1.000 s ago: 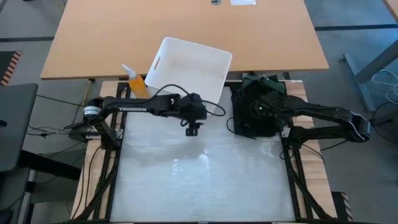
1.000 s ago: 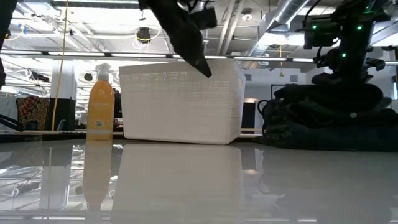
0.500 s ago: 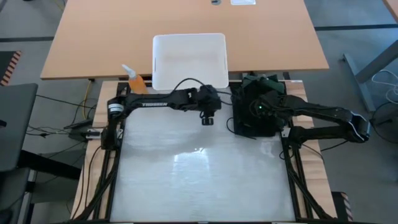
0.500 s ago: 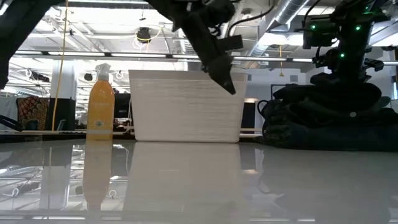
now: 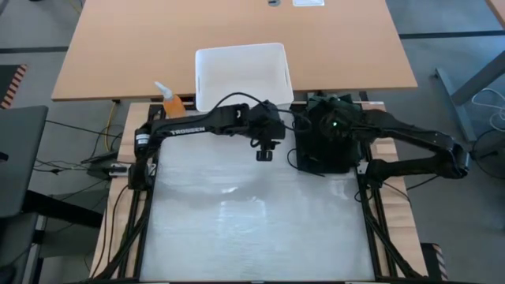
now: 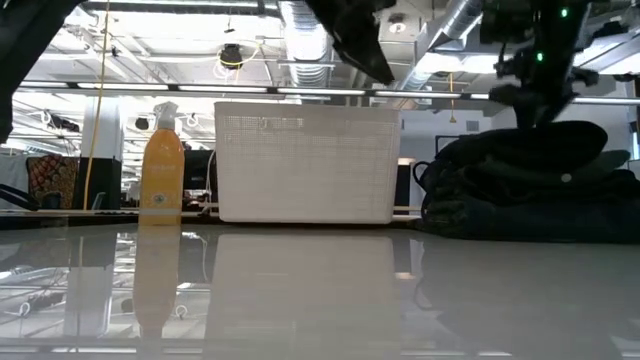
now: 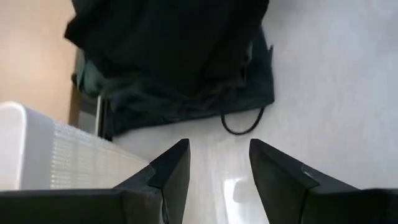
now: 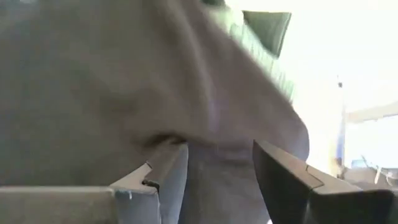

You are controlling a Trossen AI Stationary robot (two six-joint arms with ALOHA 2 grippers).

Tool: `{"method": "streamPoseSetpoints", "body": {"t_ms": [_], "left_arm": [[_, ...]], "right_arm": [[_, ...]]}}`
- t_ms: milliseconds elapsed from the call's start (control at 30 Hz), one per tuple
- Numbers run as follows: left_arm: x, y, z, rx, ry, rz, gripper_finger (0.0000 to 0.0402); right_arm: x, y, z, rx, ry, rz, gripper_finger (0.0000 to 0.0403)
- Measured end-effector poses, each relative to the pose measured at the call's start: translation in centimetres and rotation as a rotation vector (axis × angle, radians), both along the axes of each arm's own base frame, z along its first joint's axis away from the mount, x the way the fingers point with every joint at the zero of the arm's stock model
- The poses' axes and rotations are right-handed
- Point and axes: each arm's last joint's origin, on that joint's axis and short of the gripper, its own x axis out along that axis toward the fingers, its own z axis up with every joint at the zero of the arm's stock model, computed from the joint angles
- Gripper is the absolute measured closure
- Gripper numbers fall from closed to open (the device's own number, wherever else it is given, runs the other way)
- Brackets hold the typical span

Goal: Fold laundry
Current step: Put the stack of clothes into the white bin

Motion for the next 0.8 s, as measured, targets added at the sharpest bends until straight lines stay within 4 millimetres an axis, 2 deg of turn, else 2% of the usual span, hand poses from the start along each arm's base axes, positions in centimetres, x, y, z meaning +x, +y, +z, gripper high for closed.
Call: {"method": "streamPoseSetpoints", "body": {"t_ms": [100,200,333,433,533,633,800], "left_arm": [[-0.6,-0.7,0.9,-0.024,-0.009,-0.019,0.0245],[-1.3,-1.4,0.9,-0.071,0.043,-0.002,0.0245],[-2.1,-2.8,-0.1,-0.121,0.175,0.025,0.0245],[-2.2,-4.6,-1.2,-0.096,0.225,0.050,0.0245],[-3.4,-6.1,-2.5,-0.053,0.309,0.093,0.0245],[-5.0,-6.9,-3.8,-0.043,0.333,0.130,0.0245],[-8.1,-7.7,-6.5,-0.106,0.273,0.192,0.0245]], "right_arm": [[0.0,0.0,1.9,-0.029,-0.031,0.026,0.0195],[0.0,-0.1,3.6,-0.069,-0.071,0.031,0.0195],[0.0,-0.1,5.0,-0.115,-0.080,0.050,0.0195],[0.0,-0.1,5.6,-0.127,-0.083,0.066,0.0195],[0.2,-0.3,6.0,-0.172,-0.111,0.050,0.0195],[1.2,-1.8,5.9,-0.235,-0.152,0.027,0.0195],[2.2,-6.9,4.6,-0.238,-0.175,-0.015,0.0195]]}}
